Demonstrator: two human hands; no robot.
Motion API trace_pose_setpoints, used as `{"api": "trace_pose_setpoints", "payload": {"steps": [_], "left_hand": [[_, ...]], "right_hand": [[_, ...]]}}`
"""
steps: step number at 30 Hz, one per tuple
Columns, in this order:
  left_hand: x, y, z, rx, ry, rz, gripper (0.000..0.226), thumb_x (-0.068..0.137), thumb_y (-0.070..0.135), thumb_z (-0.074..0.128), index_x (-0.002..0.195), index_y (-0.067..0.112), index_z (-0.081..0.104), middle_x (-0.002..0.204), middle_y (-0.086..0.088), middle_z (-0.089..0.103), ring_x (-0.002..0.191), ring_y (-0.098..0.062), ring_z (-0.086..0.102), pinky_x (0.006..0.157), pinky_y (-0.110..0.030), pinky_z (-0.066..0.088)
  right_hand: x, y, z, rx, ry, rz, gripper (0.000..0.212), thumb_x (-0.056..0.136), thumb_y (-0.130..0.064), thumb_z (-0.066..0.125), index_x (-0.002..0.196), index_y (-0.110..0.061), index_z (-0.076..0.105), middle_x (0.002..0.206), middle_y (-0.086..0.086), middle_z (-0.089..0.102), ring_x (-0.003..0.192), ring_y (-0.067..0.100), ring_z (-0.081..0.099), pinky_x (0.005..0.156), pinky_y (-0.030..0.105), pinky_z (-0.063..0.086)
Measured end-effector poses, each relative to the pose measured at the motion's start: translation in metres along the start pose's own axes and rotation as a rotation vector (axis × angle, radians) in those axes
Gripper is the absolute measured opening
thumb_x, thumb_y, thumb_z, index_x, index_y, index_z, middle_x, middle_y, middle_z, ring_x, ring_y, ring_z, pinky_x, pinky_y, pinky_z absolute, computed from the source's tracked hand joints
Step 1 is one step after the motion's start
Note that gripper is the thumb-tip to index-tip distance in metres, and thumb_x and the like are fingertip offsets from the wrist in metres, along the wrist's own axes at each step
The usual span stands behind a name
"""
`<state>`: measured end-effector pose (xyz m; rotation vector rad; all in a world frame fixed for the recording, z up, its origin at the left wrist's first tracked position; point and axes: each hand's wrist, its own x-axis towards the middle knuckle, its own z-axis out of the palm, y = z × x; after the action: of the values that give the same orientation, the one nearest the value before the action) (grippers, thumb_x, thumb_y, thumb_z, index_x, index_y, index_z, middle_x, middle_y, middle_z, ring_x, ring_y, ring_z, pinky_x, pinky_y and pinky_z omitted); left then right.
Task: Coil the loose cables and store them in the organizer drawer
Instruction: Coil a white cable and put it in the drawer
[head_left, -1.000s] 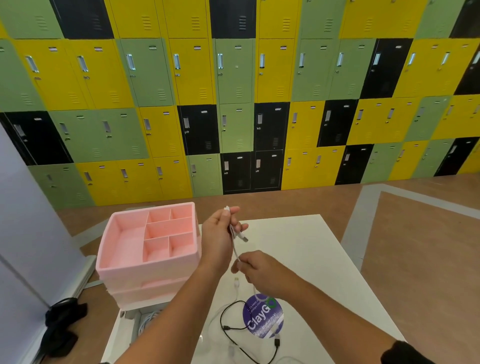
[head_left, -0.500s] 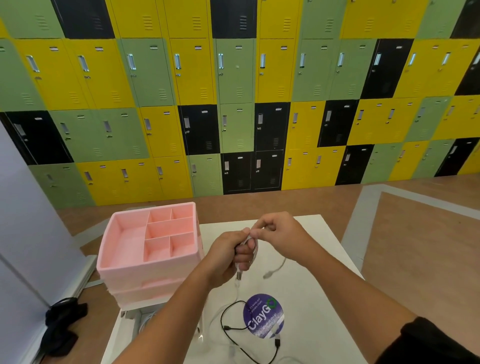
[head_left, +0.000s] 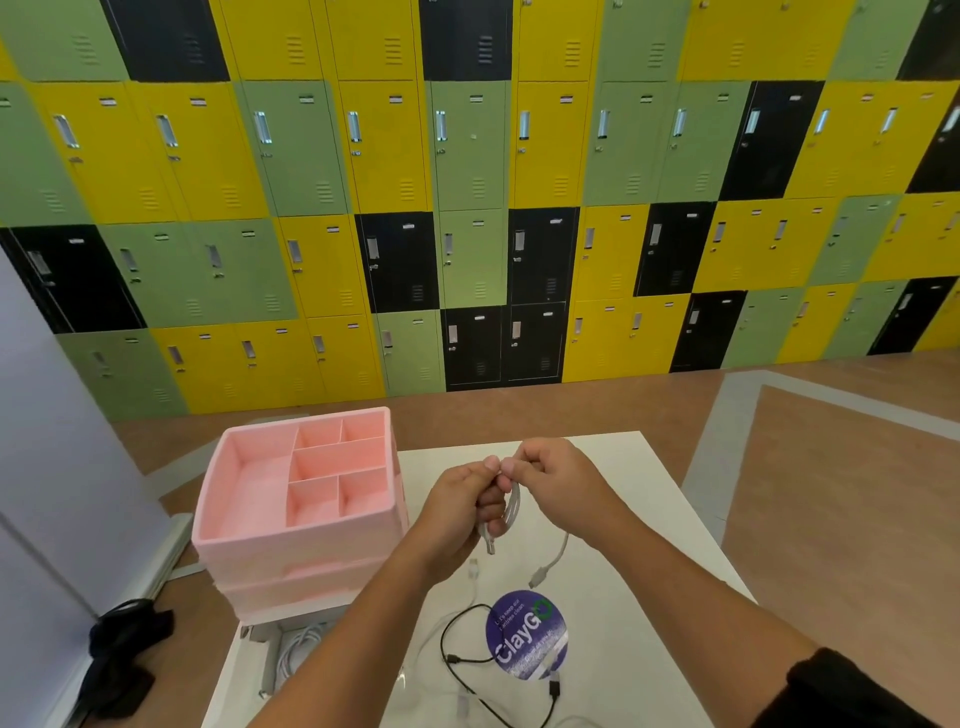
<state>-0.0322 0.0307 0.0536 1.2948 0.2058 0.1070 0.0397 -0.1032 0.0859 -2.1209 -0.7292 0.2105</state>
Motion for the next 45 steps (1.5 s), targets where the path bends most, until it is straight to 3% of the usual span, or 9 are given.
{"api": "trace_pose_setpoints", "payload": {"steps": [8,13,19,24,29,33,36,39,45], "left_hand": [[0.004,0.015,0.011,-0.019,-0.027,-0.015,0.037,0.109,0.025,0.035,0.083,0.01,0.056,0.059,0.004,0.031,0.05,-0.008,0.026,0.049,-0.023,0.029],[0.008,0.016,0.007,-0.007,0.032,0.03,0.036,0.109,0.024,0.037,0.081,0.009,0.056,0.059,0.003,0.03,0.049,-0.009,0.027,0.047,-0.023,0.028],[0.007,0.019,0.002,-0.32,0.073,0.035,0.034,0.107,0.021,0.04,0.078,0.009,0.051,0.054,0.005,0.027,0.043,-0.005,0.023,0.038,-0.017,0.024],[0.01,0.034,-0.016,-0.648,0.093,0.012,0.038,0.108,0.026,0.038,0.076,0.009,0.051,0.05,0.007,0.027,0.037,-0.003,0.025,0.032,-0.014,0.026],[0.007,0.034,-0.02,-0.737,-0.005,-0.059,0.03,0.099,0.026,0.048,0.075,0.009,0.054,0.052,0.006,0.028,0.037,-0.003,0.027,0.033,-0.014,0.026],[-0.001,0.032,-0.011,-0.704,-0.148,-0.142,0.028,0.094,0.025,0.052,0.073,0.008,0.057,0.053,0.005,0.031,0.037,-0.003,0.03,0.033,-0.013,0.029],[-0.002,0.03,-0.009,-0.658,-0.247,-0.19,0.029,0.097,0.025,0.052,0.075,0.007,0.058,0.053,0.005,0.034,0.04,-0.002,0.026,0.034,-0.012,0.029],[-0.001,0.029,-0.01,-0.655,-0.292,-0.219,0.028,0.097,0.025,0.054,0.077,0.005,0.059,0.052,0.004,0.035,0.04,-0.002,0.024,0.034,-0.012,0.031],[0.0,0.022,-0.002,-0.376,-0.117,-0.048,0.029,0.098,0.025,0.053,0.08,0.004,0.061,0.056,0.002,0.028,0.041,-0.004,0.026,0.039,-0.015,0.032]], "right_hand": [[0.011,-0.004,-0.01,0.115,0.105,-0.032,0.018,0.098,-0.022,0.061,0.089,-0.018,0.076,0.08,-0.005,0.07,0.081,0.011,0.065,0.076,0.031,0.053],[0.005,0.008,-0.007,0.211,0.07,-0.041,0.022,0.101,-0.023,0.055,0.089,-0.019,0.073,0.059,-0.015,0.055,0.057,0.001,0.049,0.06,0.022,0.042],[-0.009,0.021,0.006,0.453,-0.086,0.097,0.029,0.106,-0.015,0.043,0.095,-0.014,0.07,0.059,-0.002,0.045,0.05,0.01,0.041,0.048,0.024,0.038],[-0.022,0.045,0.008,0.448,-0.171,0.238,0.029,0.105,-0.011,0.043,0.098,-0.006,0.07,0.066,0.006,0.055,0.056,0.017,0.053,0.059,0.03,0.049],[-0.02,0.034,0.01,0.312,-0.164,0.176,0.028,0.101,-0.016,0.054,0.089,-0.018,0.079,0.083,0.006,0.071,0.075,0.009,0.058,0.065,0.025,0.046],[-0.006,0.008,0.0,0.784,-0.073,0.166,0.02,0.1,-0.007,0.057,0.097,0.0,0.076,0.073,0.01,0.063,0.066,0.016,0.057,0.058,0.026,0.049],[-0.002,-0.004,-0.006,0.946,-0.087,0.18,0.016,0.097,-0.005,0.059,0.098,0.003,0.073,0.077,0.013,0.065,0.065,0.016,0.06,0.06,0.026,0.053],[-0.003,-0.006,-0.006,1.002,-0.159,0.217,0.019,0.097,-0.005,0.059,0.105,0.008,0.069,0.076,0.014,0.064,0.061,0.015,0.058,0.058,0.024,0.053],[-0.003,-0.002,0.001,0.926,-0.142,0.27,0.026,0.101,-0.011,0.054,0.11,0.009,0.068,0.085,0.018,0.061,0.063,0.017,0.051,0.054,0.024,0.046]]}}
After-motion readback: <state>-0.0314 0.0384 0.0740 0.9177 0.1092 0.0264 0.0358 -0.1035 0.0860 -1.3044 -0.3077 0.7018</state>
